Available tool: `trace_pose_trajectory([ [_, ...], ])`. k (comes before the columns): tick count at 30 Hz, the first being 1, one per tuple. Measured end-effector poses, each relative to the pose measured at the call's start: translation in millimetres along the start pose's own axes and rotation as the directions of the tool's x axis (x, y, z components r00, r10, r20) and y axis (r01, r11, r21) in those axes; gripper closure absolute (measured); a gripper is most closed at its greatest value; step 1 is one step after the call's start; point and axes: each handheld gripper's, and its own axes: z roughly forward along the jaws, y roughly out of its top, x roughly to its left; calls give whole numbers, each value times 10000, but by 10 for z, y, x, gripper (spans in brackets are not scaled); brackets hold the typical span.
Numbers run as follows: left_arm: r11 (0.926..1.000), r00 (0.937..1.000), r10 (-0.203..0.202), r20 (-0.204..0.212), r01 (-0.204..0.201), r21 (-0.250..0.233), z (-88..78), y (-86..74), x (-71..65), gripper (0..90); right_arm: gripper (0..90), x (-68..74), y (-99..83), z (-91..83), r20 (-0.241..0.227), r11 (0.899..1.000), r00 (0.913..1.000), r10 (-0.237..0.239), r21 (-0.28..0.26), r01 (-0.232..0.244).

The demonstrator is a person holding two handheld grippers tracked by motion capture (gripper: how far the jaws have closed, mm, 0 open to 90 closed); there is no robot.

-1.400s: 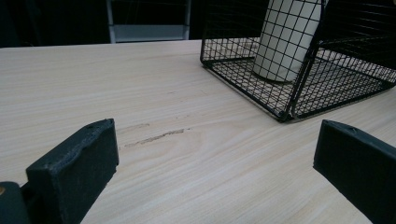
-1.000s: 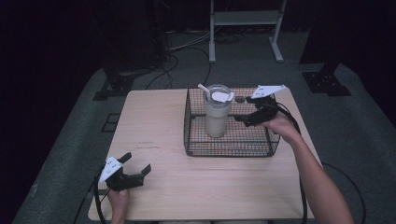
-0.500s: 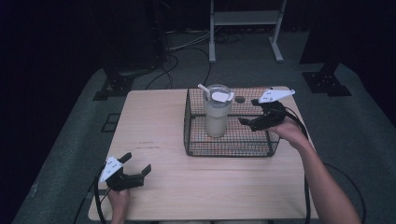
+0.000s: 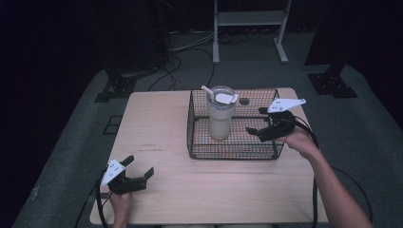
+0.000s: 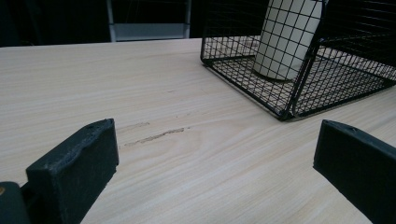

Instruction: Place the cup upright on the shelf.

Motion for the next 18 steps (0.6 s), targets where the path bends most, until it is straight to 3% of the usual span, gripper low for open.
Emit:
trace_pose_trajectory([
  [18,10000,10000,15,-25,-14,33,-3,1,-3,0,90,204,-126,-139,-383,9998,9991,-200,-90,197],
])
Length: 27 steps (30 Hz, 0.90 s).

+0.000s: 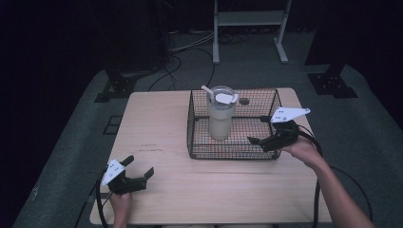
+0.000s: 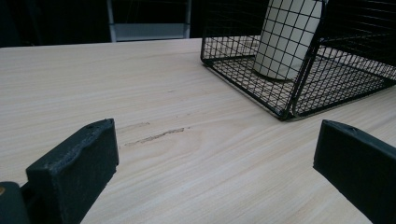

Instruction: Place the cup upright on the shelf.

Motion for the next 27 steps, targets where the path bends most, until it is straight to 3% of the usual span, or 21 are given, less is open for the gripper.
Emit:
trace_pose_trajectory([
  [15,10000,10000,-9,-7,9,-28,2,-1,0,0,89,203,-129,-52,-391,9999,9992,-93,-70,90],
  [27,10000,10000,8,-14,-8,-34,1,-2,-2,0,90,271,-269,-97,-515,9999,9986,119,-79,-123],
])
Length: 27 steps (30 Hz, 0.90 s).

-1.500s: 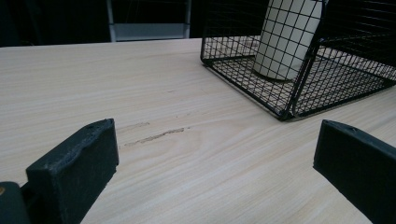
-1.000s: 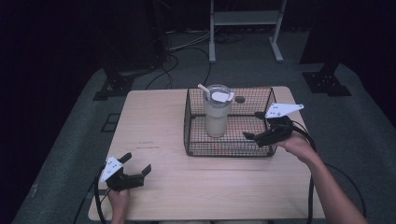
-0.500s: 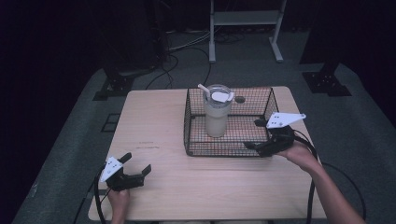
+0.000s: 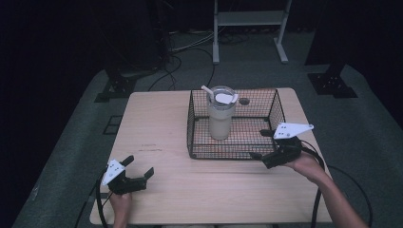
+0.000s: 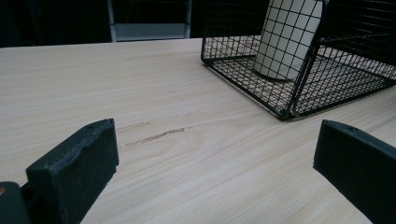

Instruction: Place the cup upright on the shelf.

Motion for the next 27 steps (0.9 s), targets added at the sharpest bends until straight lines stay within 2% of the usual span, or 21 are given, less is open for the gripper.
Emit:
trace_pose_trajectory([
  [17,10000,10000,5,-21,-4,23,-4,1,-4,0,89,92,-237,-33,-220,9991,9990,398,-112,-401],
  [27,10000,10000,17,-28,-16,32,-4,1,-5,0,89,146,-372,-48,-275,9989,9985,469,-69,-472],
])
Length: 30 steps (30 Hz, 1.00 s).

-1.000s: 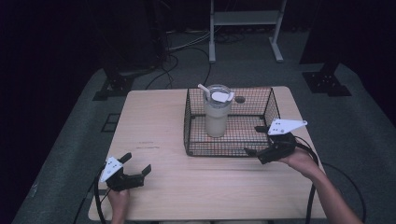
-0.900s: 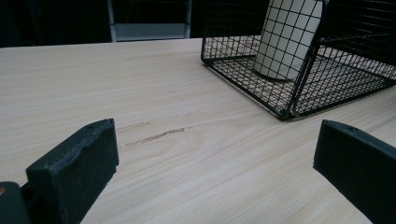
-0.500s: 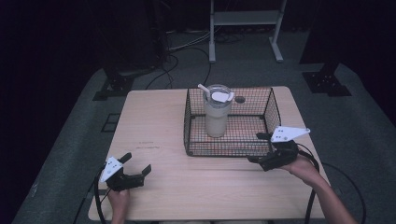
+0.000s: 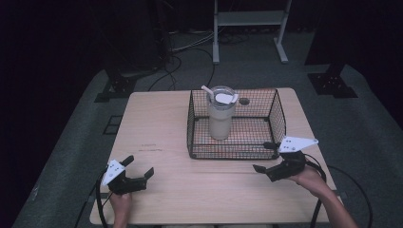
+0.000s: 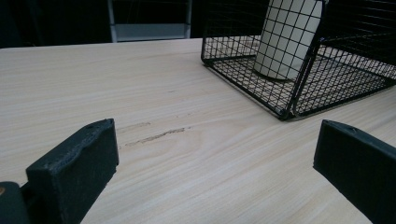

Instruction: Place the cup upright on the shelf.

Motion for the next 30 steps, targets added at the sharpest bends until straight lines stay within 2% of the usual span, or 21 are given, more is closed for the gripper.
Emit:
trace_pose_trajectory([
  [16,10000,10000,-8,3,8,-7,-1,0,0,0,89,73,-156,8,-24,9998,9999,160,-127,-160],
  [23,10000,10000,4,3,-4,-6,-1,0,0,0,89,96,-261,37,-77,9992,9992,391,-90,-392],
  [30,10000,10000,-16,4,16,-13,1,0,1,0,89,143,-400,52,-58,9968,9974,718,-337,-720],
])
